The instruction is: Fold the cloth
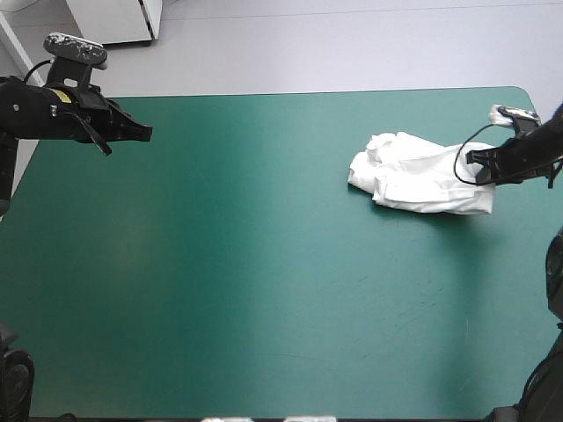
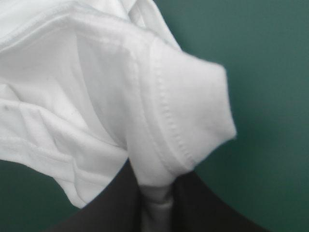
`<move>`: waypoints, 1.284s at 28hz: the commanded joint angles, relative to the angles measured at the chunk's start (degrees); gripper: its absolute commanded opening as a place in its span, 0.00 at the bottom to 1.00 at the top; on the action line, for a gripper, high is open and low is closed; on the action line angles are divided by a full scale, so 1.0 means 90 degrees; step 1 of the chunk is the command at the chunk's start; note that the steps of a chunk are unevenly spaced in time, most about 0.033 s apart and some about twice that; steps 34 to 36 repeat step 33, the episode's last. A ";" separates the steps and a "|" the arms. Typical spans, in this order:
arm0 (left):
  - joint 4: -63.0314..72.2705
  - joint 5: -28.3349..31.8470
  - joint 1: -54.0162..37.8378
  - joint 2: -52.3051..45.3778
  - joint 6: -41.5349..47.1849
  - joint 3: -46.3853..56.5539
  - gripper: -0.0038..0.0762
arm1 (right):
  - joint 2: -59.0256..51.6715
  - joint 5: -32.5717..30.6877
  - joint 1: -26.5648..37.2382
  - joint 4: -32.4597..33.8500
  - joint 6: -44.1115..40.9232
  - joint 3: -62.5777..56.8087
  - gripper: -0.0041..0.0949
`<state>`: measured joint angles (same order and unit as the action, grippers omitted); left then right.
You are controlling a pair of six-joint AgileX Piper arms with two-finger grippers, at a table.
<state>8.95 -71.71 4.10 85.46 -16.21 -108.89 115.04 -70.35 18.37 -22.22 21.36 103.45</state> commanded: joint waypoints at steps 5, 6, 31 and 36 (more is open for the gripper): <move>0.0272 0.0418 -0.0008 -0.0145 -0.0026 -0.0145 0.04 | -0.1359 0.0089 0.0711 0.0185 0.0148 -0.1119 0.03; 0.0308 0.0415 -0.0008 -0.0145 -0.0064 -0.0145 0.04 | -0.1508 0.0127 0.0750 0.0262 0.0207 -0.1362 0.03; 0.0898 0.0340 -0.0008 -0.0145 -0.0287 -0.0145 0.04 | -0.2502 0.0602 0.0766 0.1800 -0.0353 -0.3169 0.64; 0.0898 0.0296 -0.0008 -0.0145 -0.0287 -0.0145 0.04 | -0.2673 0.0598 0.0766 0.1846 -0.0372 -0.3169 0.68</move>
